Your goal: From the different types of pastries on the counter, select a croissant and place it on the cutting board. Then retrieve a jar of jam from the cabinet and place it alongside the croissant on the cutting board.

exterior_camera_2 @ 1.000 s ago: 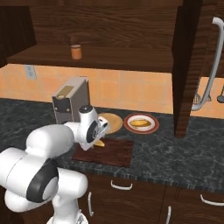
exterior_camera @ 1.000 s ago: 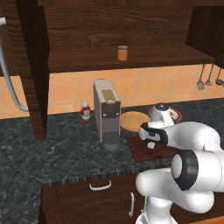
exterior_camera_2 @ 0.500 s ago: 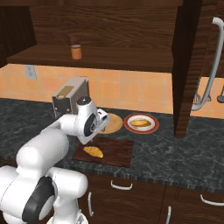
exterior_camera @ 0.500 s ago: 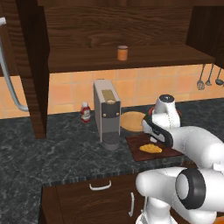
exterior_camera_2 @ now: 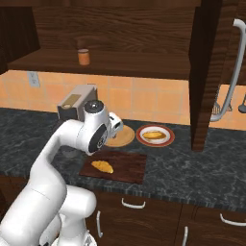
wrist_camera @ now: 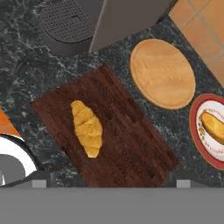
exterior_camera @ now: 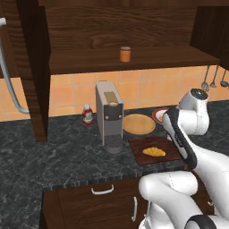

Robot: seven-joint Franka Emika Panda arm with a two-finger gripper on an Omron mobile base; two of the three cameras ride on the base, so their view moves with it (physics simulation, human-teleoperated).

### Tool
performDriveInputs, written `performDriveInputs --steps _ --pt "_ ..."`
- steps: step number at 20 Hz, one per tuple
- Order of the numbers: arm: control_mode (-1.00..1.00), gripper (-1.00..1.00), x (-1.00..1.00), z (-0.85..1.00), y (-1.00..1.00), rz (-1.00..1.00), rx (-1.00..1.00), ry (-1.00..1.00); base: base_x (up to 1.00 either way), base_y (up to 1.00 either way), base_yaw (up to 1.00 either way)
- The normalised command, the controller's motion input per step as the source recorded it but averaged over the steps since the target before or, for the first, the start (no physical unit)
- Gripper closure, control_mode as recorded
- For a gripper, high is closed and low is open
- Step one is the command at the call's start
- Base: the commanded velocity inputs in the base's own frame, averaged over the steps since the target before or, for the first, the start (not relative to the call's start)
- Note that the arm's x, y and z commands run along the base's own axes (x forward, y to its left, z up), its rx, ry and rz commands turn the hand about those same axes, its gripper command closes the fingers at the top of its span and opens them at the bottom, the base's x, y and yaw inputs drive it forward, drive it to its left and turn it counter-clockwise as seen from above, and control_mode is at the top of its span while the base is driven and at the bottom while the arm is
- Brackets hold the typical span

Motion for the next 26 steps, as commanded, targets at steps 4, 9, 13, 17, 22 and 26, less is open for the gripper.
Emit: performDriveInputs --steps 4,9,13,17,22,26 --pt "-1.00 -1.00 -0.73 0.64 0.00 0.04 0.04 -0.23 0.00 0.00 0.00" --pt "-1.00 -1.00 -0.82 0.10 -0.13 0.00 0.04 -0.18 0.00 0.00 0.00" --pt "-1.00 -1.00 -0.52 0.49 -0.13 -0.17 0.33 -0.10 0.00 0.00 0.00" --pt "-1.00 -1.00 -0.24 0.59 -0.02 -0.34 0.39 0.00 0.00 0.00 0.00" --pt "-1.00 -1.00 -0.01 0.02 0.43 -0.41 0.13 0.00 0.00 0.00 0.00" --pt "-1.00 -1.00 -0.37 0.09 0.46 -0.38 0.11 -0.04 0.00 0.00 0.00"
